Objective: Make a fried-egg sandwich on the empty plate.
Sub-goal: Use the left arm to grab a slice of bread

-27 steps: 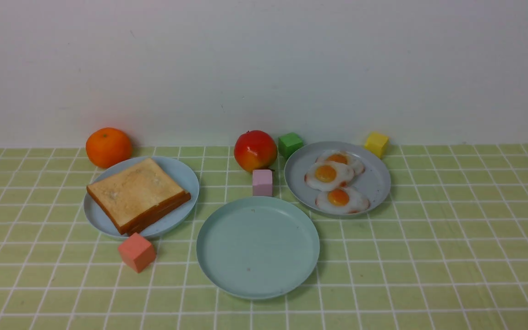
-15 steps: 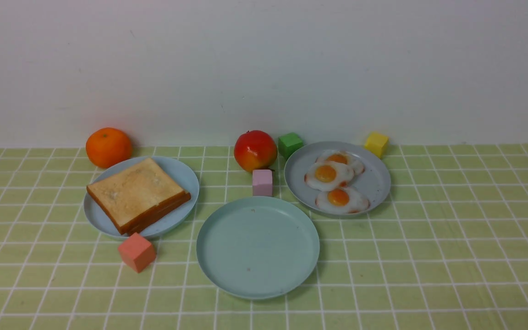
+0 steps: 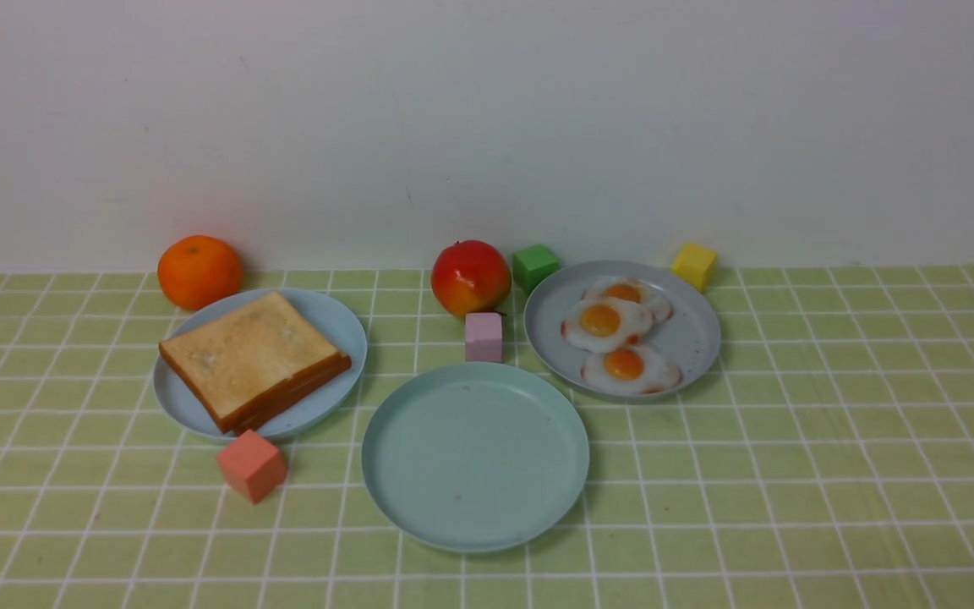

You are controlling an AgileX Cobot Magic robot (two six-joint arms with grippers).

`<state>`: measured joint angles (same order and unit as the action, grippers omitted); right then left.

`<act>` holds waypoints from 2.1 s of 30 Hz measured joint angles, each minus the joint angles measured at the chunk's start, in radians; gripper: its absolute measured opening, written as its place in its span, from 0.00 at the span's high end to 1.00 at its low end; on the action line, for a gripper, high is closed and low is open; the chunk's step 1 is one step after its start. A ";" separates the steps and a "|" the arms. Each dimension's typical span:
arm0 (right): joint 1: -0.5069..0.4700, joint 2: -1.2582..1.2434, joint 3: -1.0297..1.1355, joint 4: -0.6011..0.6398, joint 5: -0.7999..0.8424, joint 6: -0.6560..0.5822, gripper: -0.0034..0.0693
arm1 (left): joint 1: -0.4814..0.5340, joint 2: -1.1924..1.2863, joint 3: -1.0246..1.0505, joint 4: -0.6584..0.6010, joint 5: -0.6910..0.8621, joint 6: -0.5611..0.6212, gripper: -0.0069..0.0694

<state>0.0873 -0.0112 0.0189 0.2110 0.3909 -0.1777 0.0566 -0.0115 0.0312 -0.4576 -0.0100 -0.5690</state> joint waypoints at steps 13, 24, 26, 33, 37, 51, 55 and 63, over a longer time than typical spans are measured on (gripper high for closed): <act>0.001 0.000 0.000 0.000 0.000 -0.003 0.63 | -0.218 0.342 -0.328 0.280 0.213 0.225 0.82; 0.001 0.000 0.008 0.174 -0.074 0.055 0.63 | -0.376 1.025 -0.851 0.368 0.870 0.444 0.86; 0.001 0.000 0.008 0.291 -0.164 0.095 0.63 | -0.376 1.120 -0.921 0.357 0.891 0.452 0.86; 0.001 0.000 0.008 0.558 -0.351 0.120 0.63 | -0.376 1.277 -1.028 0.361 0.796 0.499 0.86; 0.001 0.001 -0.015 0.615 -0.278 0.112 0.63 | -0.376 1.334 -1.035 0.360 0.729 0.494 0.86; 0.040 0.598 -0.847 0.135 0.753 0.026 0.93 | -0.298 1.703 -1.377 0.389 0.923 0.533 0.86; 0.096 0.646 -0.923 0.104 0.780 0.026 0.97 | -0.256 1.827 -1.490 0.396 0.923 0.569 0.86; 0.121 0.649 -0.933 0.096 0.782 0.021 0.97 | -0.249 2.015 -1.613 0.407 0.871 0.759 0.71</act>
<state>0.2088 0.6376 -0.9139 0.3071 1.1728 -0.1564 -0.1927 2.0038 -1.5820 -0.0507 0.8605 0.1902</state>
